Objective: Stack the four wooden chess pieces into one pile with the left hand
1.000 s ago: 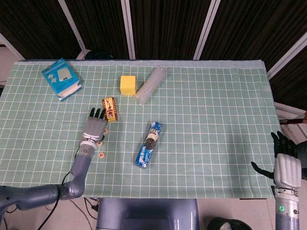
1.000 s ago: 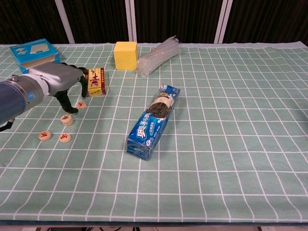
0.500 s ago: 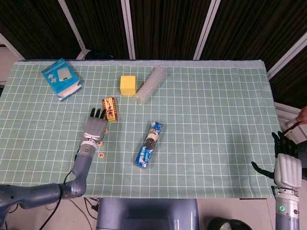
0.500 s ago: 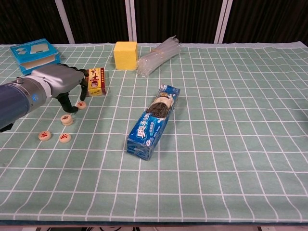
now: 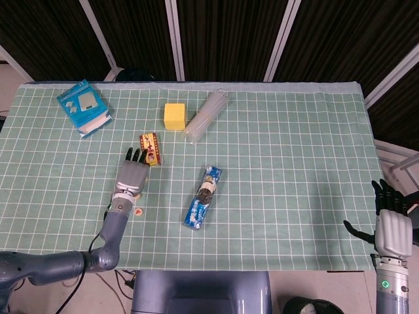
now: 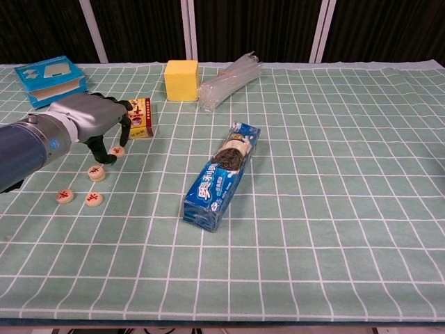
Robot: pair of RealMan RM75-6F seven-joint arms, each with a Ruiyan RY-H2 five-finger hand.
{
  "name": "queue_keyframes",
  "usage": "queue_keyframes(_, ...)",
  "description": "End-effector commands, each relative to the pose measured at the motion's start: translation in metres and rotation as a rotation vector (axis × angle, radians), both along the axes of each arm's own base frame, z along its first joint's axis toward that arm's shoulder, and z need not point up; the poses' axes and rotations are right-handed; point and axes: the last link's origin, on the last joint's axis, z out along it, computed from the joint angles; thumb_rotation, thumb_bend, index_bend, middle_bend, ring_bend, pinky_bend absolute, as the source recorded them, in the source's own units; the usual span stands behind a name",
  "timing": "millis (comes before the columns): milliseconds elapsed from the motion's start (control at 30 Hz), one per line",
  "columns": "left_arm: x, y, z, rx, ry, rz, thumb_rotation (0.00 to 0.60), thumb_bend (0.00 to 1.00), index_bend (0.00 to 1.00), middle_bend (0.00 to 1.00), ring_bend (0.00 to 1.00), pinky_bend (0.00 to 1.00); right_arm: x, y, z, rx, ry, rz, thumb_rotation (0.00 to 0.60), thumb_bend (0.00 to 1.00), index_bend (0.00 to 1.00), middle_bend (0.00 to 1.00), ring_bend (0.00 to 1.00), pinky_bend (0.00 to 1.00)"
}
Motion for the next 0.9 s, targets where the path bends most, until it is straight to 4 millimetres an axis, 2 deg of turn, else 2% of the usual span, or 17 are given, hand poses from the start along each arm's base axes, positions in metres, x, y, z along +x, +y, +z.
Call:
queue_keyframes(33, 0.0008, -0.0007, 0.0003, 0.000, 0.008, -0.004, 0.600, 0.31, 0.48, 0.03, 0.00, 0.00, -0.0001, -0.0001, 0.0002, -0.002, -0.003, -0.002, 0.600, 0.23, 0.00, 0.01, 0.00, 0.00)
queue_keyframes(900, -0.0015, -0.0004, -0.0027, 0.005, 0.042, 0.004, 0.600, 0.33, 0.50, 0.04, 0.00, 0.00, -0.0003, -0.0001, 0.0004, -0.006, -0.003, -0.005, 0.600, 0.23, 0.00, 0.01, 0.00, 0.00)
